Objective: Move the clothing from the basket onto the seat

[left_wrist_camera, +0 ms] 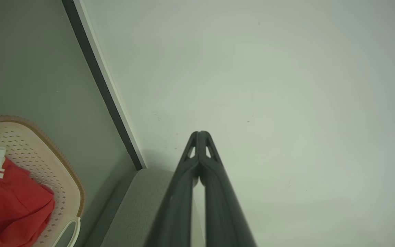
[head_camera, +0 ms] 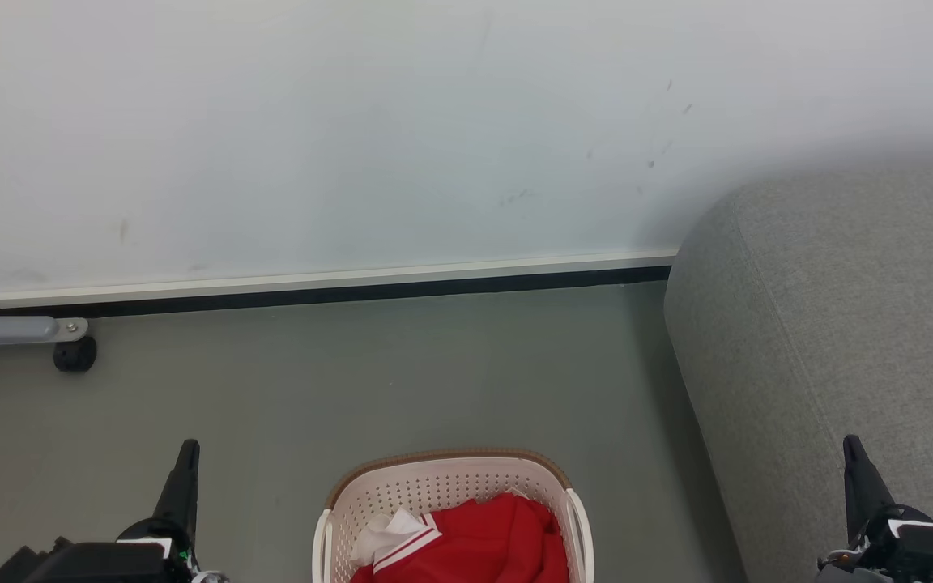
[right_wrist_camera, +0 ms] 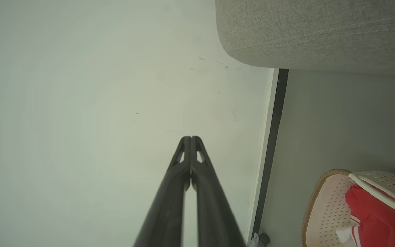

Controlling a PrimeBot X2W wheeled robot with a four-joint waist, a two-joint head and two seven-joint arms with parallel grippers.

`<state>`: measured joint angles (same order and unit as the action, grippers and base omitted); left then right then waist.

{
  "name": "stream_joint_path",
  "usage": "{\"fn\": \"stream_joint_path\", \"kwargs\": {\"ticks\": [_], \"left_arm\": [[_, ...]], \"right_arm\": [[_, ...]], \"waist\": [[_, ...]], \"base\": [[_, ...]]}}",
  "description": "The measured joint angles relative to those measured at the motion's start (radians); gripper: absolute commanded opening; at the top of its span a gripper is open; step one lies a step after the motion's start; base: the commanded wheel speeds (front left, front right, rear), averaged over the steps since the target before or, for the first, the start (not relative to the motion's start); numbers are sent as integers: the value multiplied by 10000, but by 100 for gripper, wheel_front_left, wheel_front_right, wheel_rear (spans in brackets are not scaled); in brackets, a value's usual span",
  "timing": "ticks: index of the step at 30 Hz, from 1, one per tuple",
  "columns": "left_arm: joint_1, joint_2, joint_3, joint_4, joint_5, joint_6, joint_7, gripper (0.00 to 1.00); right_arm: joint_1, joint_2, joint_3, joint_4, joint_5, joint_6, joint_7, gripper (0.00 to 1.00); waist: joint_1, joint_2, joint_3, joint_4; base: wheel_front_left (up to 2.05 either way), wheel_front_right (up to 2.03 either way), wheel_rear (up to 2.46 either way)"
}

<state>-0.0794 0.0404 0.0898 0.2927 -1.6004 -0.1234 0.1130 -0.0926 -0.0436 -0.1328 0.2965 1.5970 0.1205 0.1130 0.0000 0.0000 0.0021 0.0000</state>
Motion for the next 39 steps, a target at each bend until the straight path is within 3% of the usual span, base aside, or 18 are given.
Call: {"fn": "stream_joint_path", "kwargs": {"ticks": [39], "left_arm": [[0, 0, 0, 0, 0, 0, 0, 0]], "right_arm": [[0, 0, 0, -2, 0, 0, 0, 0]], "waist": [[0, 0, 0, 0]], "base": [[0, 0, 0]]}}
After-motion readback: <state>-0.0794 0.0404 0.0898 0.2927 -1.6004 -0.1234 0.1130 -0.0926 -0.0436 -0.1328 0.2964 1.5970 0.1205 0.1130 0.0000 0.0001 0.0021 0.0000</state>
